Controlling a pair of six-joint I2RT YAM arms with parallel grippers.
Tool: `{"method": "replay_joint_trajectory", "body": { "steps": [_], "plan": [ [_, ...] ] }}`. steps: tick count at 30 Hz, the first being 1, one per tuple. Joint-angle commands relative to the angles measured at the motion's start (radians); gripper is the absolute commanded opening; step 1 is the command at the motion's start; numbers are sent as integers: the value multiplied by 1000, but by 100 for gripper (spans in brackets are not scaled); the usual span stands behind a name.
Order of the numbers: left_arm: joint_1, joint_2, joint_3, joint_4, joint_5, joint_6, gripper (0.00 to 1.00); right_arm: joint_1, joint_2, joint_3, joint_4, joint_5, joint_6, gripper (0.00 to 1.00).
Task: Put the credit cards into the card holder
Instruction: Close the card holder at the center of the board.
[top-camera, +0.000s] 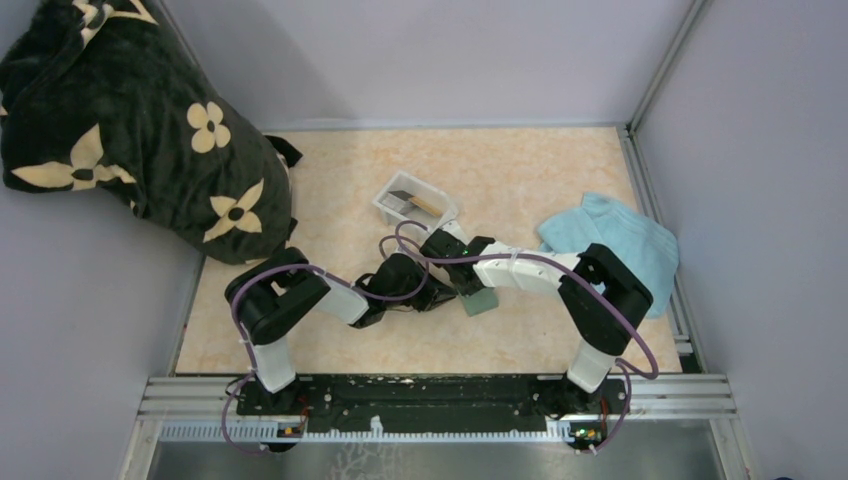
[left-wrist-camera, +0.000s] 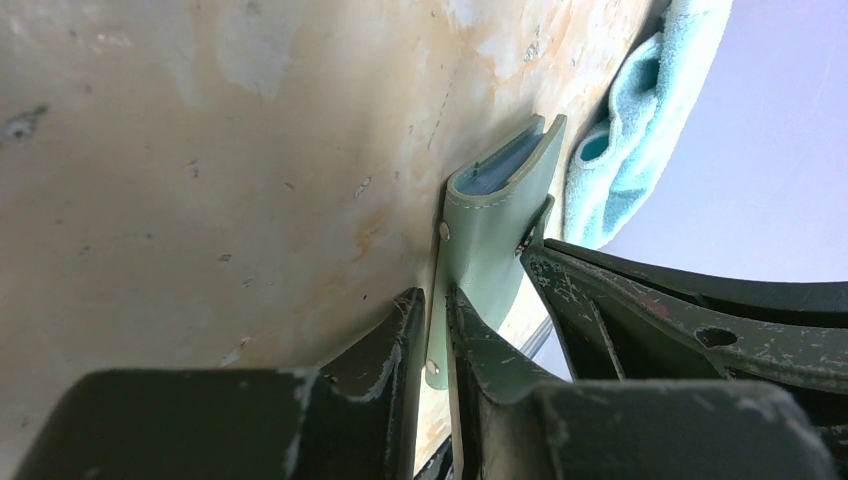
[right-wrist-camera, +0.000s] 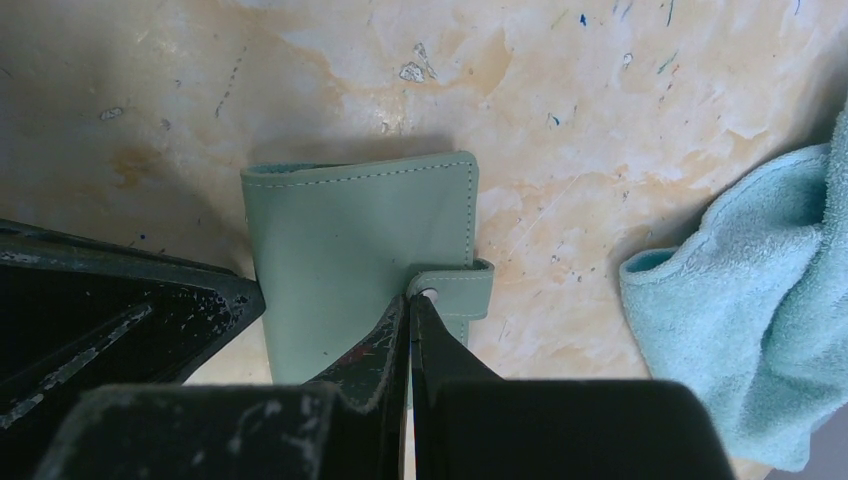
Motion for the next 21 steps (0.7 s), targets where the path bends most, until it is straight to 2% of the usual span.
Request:
{"method": "replay_joint_trajectory", "body": {
  "steps": [1, 14, 21],
  "plan": [
    [-1, 62, -17, -186, -25, 56, 22, -4, -25, 22, 19, -17, 19, 0],
    [-5, 62, -17, -189, -26, 56, 22, -4, -25, 7, 18, -36, 32, 0],
    [-5, 66, -14, -188, -26, 55, 22, -2, -76, -4, 2, -38, 48, 0]
  ]
}}
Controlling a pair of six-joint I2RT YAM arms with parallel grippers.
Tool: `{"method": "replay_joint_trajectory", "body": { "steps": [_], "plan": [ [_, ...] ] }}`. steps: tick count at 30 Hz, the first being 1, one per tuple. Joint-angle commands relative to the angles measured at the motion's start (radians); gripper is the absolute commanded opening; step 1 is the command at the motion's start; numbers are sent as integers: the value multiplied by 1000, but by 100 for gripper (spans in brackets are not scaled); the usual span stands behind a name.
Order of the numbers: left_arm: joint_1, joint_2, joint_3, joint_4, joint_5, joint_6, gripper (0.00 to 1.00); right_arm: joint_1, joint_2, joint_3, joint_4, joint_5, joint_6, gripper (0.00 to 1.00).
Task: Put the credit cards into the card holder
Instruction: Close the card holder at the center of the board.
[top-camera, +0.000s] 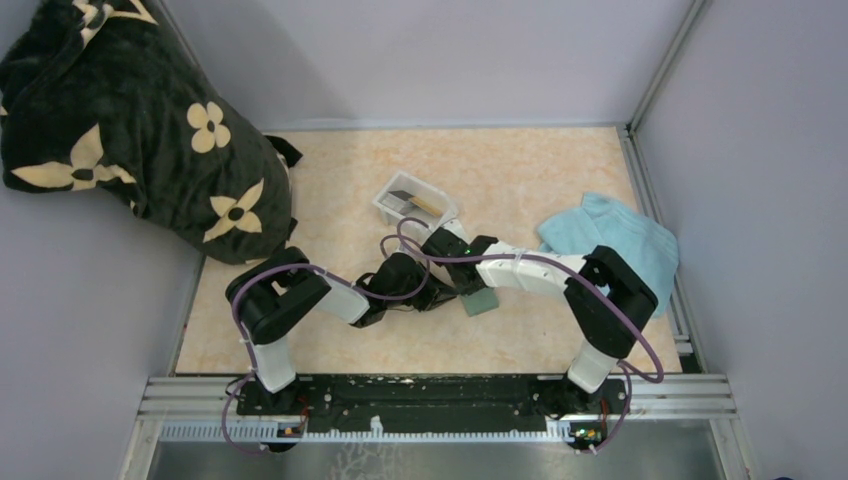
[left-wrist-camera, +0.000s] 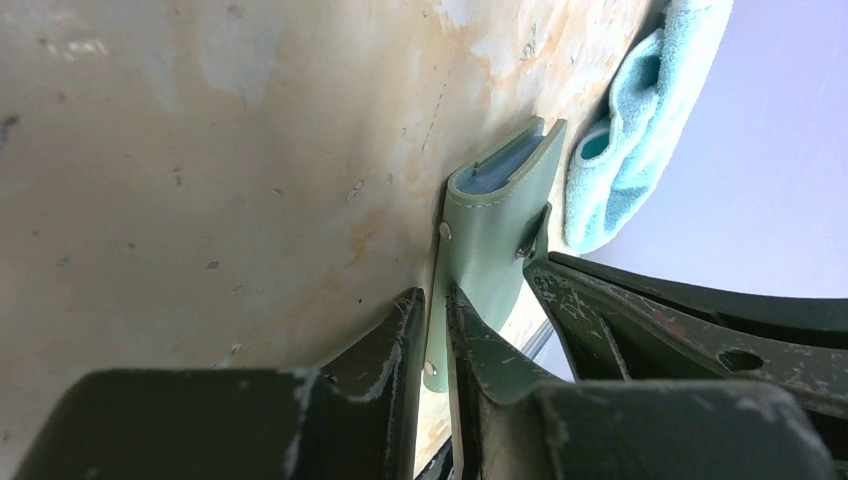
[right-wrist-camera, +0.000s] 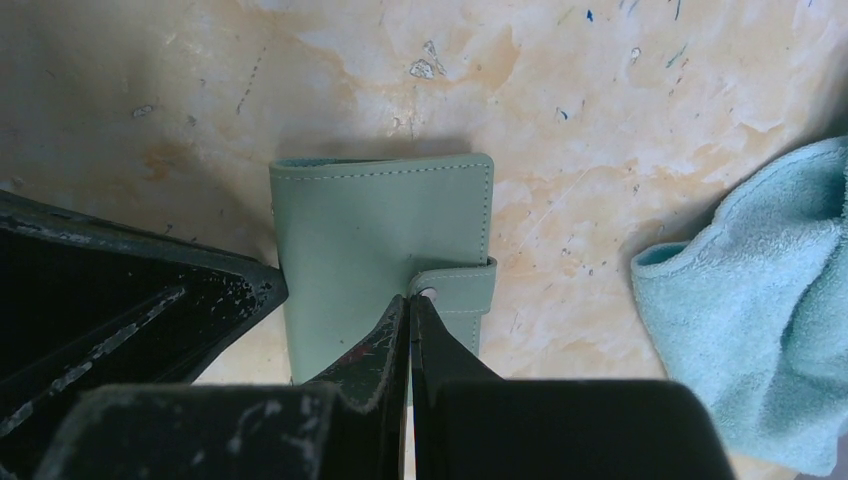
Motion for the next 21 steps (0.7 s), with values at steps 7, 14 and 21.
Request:
{"method": "replay_joint_trajectory", "body": {
  "steps": [7, 14, 21],
  "plan": [
    [-7, 66, -19, -183, -29, 45, 22, -1, -71, -20, -7, -12, 39, 0],
    [-10, 65, -23, -182, -31, 42, 22, 0, -75, -51, -1, -17, 51, 0],
    [-13, 66, -23, -183, -31, 41, 22, -1, -74, -39, 12, -9, 43, 0]
  ]
}}
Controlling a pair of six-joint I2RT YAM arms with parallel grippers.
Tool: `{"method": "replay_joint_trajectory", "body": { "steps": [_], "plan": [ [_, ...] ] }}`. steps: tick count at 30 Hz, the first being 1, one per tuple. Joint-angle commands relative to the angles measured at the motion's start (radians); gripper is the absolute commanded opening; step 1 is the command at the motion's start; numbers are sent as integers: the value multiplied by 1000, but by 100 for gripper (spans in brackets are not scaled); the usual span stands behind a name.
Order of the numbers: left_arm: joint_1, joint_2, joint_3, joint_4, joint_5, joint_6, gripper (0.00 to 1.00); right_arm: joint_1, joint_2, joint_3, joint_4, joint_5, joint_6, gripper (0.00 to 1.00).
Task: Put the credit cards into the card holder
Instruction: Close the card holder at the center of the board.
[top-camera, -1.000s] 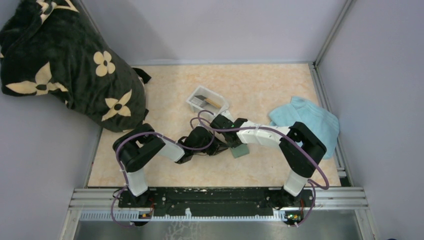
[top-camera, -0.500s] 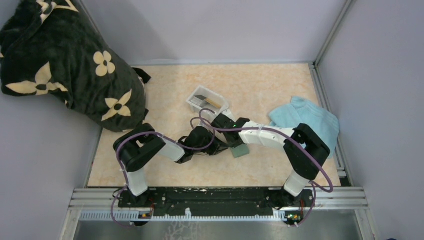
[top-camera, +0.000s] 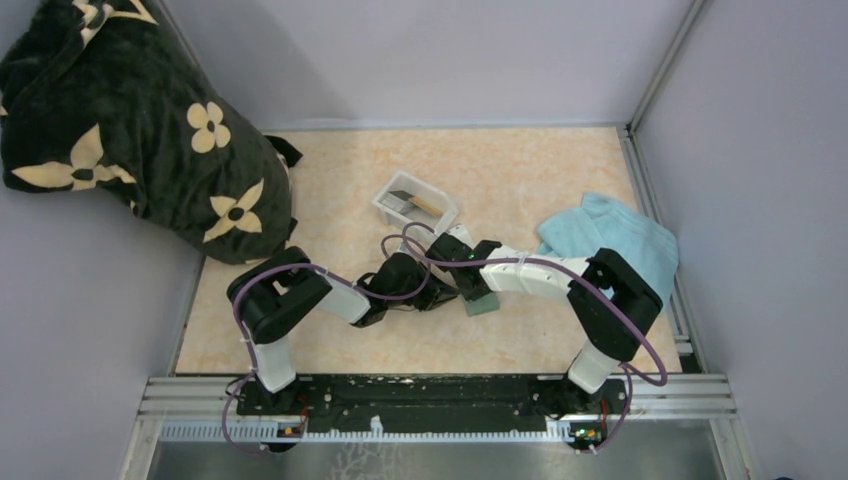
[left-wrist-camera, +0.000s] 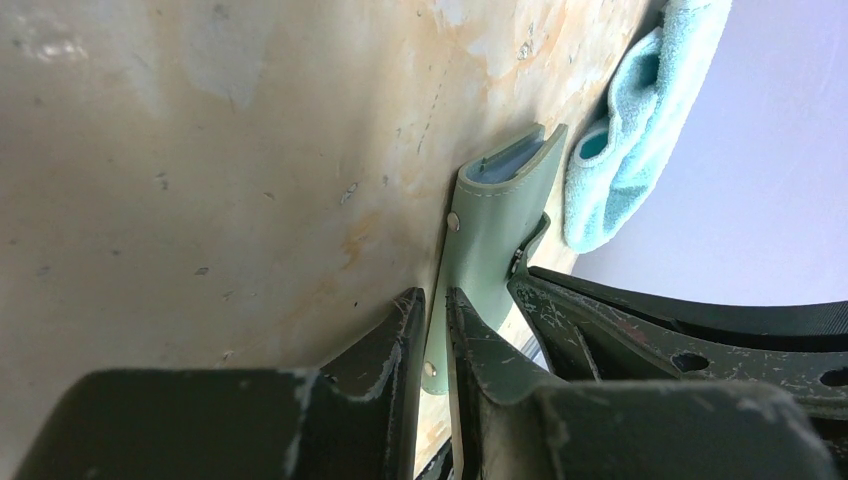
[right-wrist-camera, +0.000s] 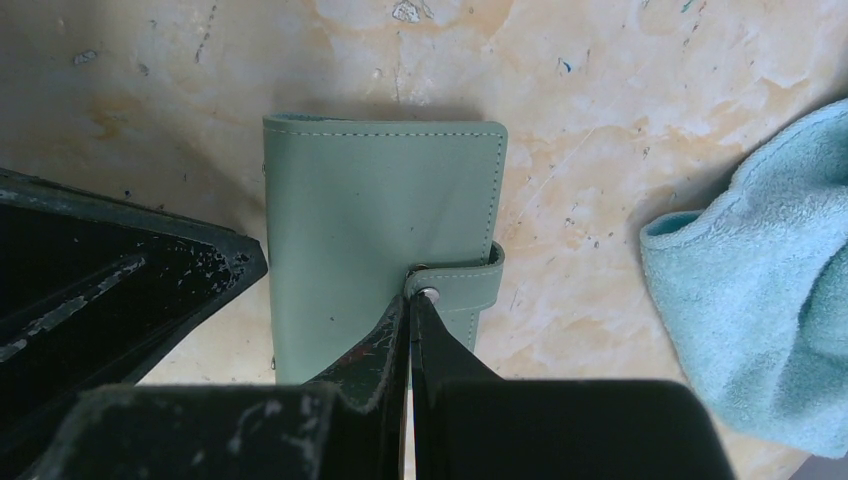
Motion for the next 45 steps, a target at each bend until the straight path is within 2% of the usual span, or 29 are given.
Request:
{"method": "replay_joint_trajectory", "body": {
  "steps": [1, 15, 45],
  "plan": [
    [-10, 61, -28, -183, -32, 41, 22, -1, -43, 21, 22, 8, 7, 0],
    [-10, 55, -31, -191, -33, 44, 22, -7, -22, 70, 17, 32, -22, 0],
    [-10, 65, -18, -200, -29, 55, 22, -27, -19, -6, 49, -22, 5, 0]
  ]
}}
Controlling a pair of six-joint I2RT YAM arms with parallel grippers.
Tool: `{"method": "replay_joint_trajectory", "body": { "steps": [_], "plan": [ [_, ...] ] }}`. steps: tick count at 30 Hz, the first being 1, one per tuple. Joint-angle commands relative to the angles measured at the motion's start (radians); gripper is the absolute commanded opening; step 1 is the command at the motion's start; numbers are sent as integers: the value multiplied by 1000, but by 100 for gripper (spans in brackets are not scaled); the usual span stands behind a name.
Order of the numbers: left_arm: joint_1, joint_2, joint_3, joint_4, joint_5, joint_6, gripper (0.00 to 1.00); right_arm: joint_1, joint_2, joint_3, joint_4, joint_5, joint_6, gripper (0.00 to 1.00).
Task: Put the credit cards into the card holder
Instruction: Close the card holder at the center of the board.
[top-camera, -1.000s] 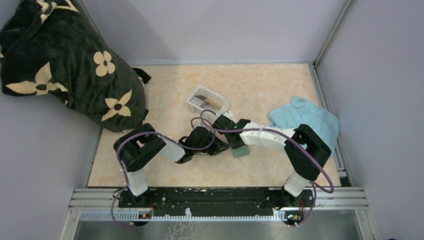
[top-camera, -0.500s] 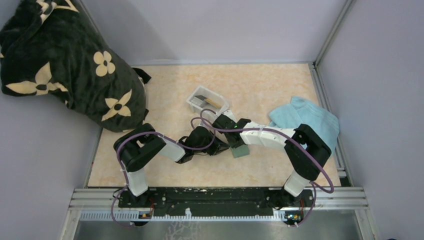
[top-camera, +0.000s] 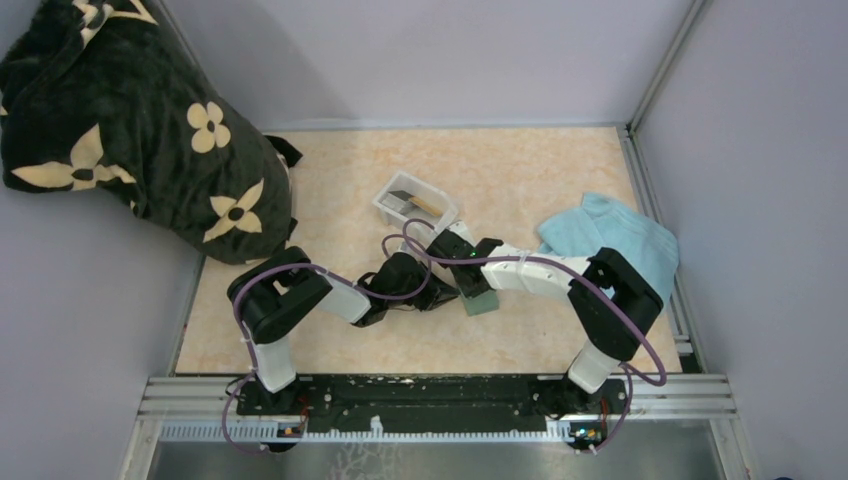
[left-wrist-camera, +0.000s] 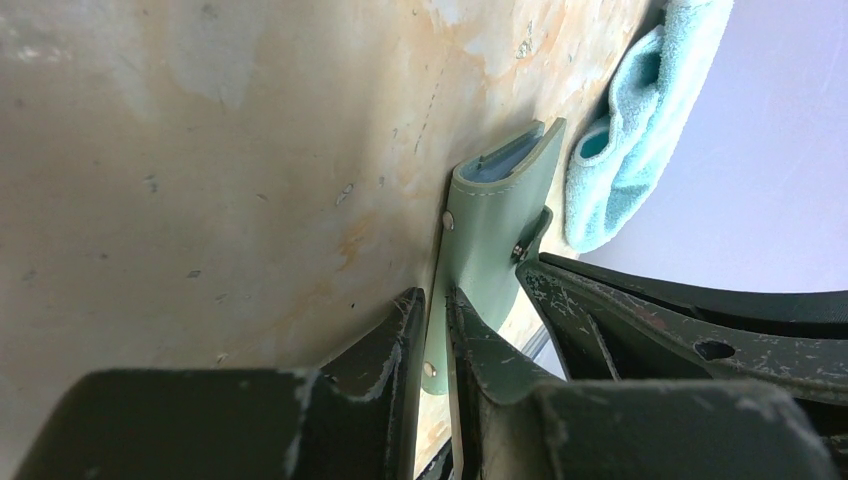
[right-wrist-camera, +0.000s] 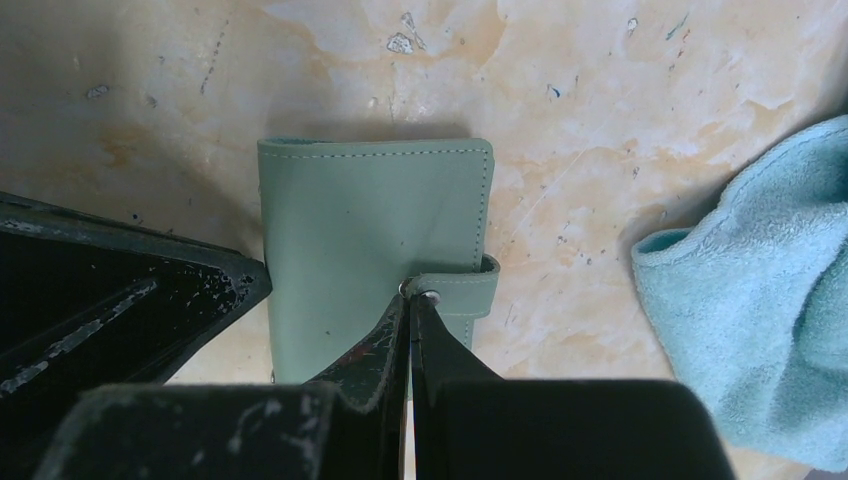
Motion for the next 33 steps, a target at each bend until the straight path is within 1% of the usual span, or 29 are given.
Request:
{"method": "replay_joint_trajectory", "body": {
  "steps": [1, 7, 16, 33],
  "plan": [
    [-9, 65, -21, -196, -29, 51, 22, -7, -22, -17, 23, -20, 26, 0],
    [-10, 70, -14, -200, -24, 54, 22, -6, -26, -20, 29, -22, 30, 0],
    [-10, 68, -15, -203, -26, 53, 22, -7, -30, 37, 11, -20, 24, 0],
    [-12, 72, -10, -206, -24, 52, 22, -5, -59, 53, 3, -11, 32, 0]
  ]
}}
